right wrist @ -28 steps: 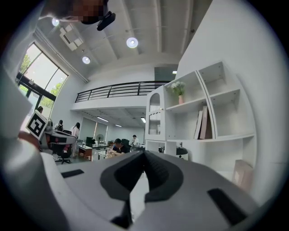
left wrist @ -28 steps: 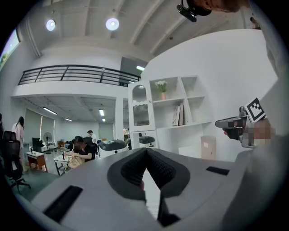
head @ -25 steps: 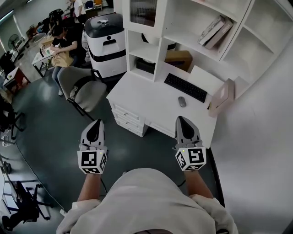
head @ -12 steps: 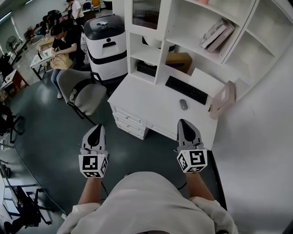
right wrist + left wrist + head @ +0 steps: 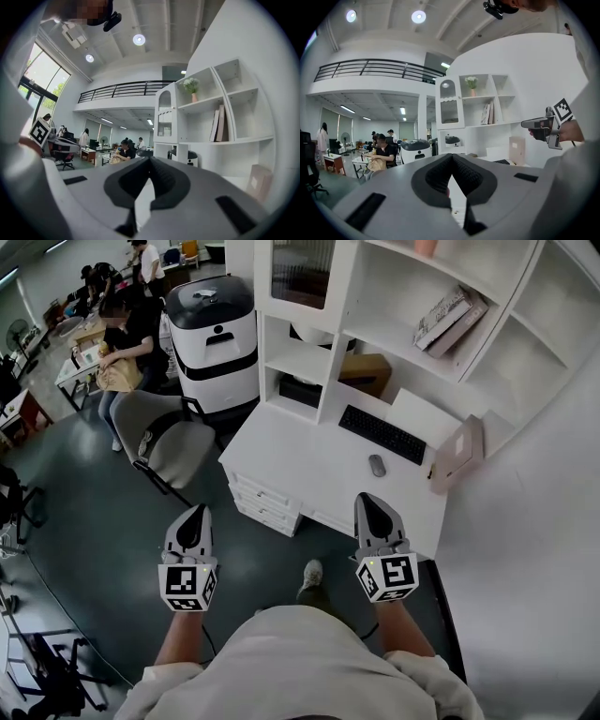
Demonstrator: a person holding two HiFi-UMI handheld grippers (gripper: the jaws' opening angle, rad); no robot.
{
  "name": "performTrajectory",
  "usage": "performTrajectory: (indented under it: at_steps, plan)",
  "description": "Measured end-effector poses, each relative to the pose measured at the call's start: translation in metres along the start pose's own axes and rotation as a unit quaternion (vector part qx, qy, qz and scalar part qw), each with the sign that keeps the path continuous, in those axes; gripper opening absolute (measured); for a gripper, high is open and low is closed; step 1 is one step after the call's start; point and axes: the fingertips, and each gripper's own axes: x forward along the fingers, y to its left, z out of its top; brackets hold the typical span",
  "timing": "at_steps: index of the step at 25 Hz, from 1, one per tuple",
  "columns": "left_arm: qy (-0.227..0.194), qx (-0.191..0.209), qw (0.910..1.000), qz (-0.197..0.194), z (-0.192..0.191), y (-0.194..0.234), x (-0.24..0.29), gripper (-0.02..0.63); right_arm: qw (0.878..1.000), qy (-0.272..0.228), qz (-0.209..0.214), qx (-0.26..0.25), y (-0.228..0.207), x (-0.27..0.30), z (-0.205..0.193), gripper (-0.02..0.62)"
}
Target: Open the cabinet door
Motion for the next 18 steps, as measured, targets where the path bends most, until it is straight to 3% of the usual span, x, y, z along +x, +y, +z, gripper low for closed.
performTrajectory:
  at_steps: [18]
  plan:
    - [-0.007, -0.005, 0.998, 0.062, 0.026, -0.013, 0.162, -0.002, 0.998, 0.002, 0.055, 0.007, -0.12, 0.14, -0.015, 0.003]
